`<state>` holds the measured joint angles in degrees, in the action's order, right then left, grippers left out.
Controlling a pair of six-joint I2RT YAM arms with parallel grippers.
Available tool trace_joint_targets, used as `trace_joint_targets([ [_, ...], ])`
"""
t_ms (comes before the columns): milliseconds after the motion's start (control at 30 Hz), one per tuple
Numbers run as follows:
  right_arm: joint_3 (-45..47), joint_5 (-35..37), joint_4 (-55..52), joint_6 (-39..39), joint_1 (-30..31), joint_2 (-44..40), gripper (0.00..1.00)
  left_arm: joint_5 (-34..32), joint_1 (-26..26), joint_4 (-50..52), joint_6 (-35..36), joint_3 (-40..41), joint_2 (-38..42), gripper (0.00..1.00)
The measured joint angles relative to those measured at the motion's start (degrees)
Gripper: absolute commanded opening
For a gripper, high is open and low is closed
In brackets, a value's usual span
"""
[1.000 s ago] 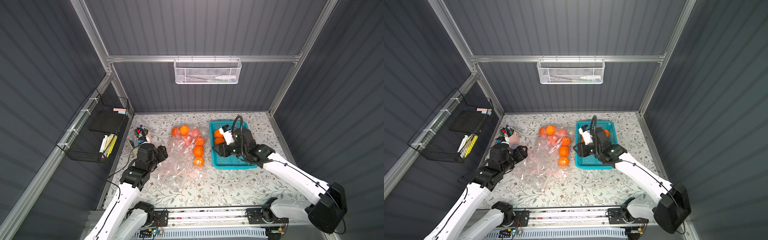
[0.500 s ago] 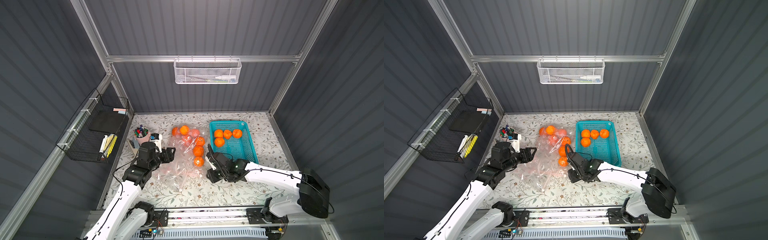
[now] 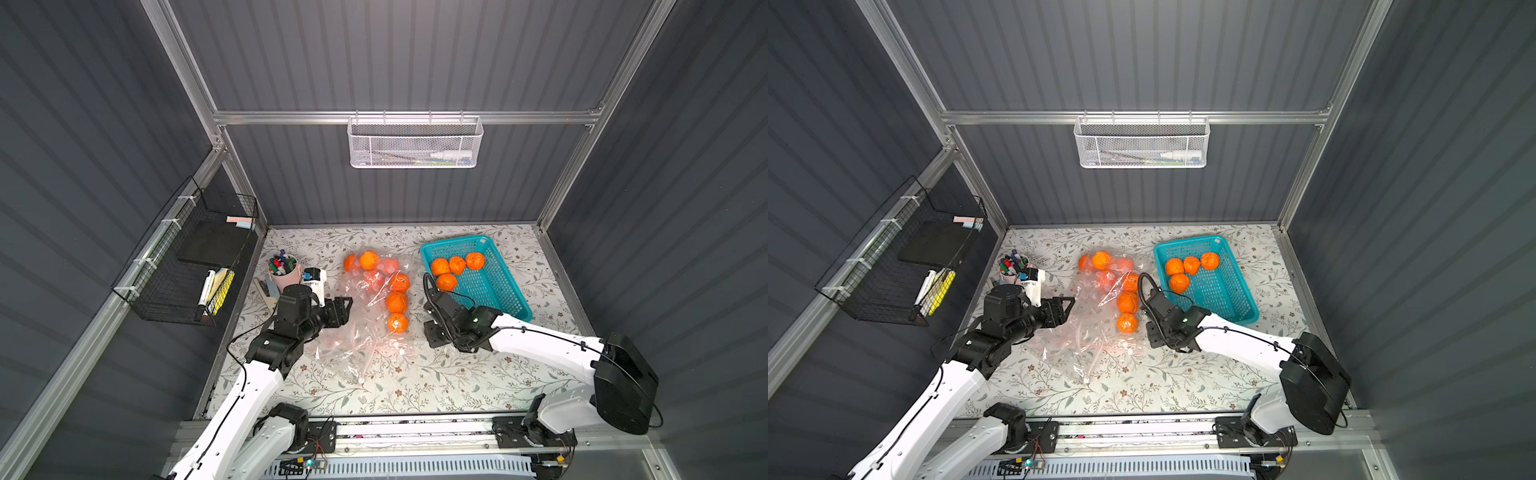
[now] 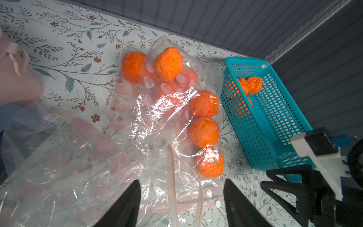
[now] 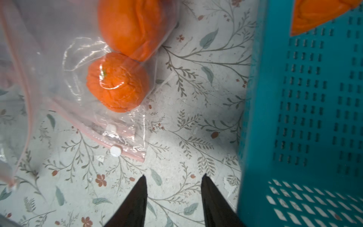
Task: Open the zip-top bag and take out the orange
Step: Unzip the zipper on the zipper food storage bag.
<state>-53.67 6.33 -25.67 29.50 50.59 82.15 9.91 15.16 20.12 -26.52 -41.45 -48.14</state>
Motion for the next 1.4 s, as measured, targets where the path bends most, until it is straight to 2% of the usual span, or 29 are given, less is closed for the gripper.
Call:
trace_joint_targets([
  [133, 1.16, -8.07, 6.78, 3.5, 0.52, 1.29, 0.53, 0.02, 0.0, -0.24, -0.02, 0.22, -0.02, 0.68],
  [200, 1.38, -9.6, 8.9, 5.57, 1.03, 3.56, 0.54, 0.07, 0.0, -0.37, -0.02, 0.37, 0.0, 0.68],
  [433, 0.17, -8.87, 10.47, 10.36, 2.03, 12.57, 0.56, 0.61, 0.0, -0.59, 0.0, 0.81, 0.37, 0.68],
  [733, -2.93, -8.13, 11.1, 12.5, 2.08, 18.82, 0.55, 1.9, 0.0, -0.85, 0.09, 0.81, 0.35, 0.68],
  [867, -3.96, -9.42, 12.68, 13.22, 2.12, 20.2, 0.46, 2.38, 0.0, -0.87, 0.2, 0.81, 0.35, 0.68],
  [1200, -4.13, -11.15, 14.03, 12.52, 2.34, 20.63, 0.0, 3.04, 0.0, -1.25, 0.26, 0.81, 0.31, 0.68],
  [1400, -4.15, -13.49, 14.32, 11.56, 2.34, 16.55, 0.0, 5.53, 0.0, -1.49, 1.9, 0.76, -0.59, 0.65],
])
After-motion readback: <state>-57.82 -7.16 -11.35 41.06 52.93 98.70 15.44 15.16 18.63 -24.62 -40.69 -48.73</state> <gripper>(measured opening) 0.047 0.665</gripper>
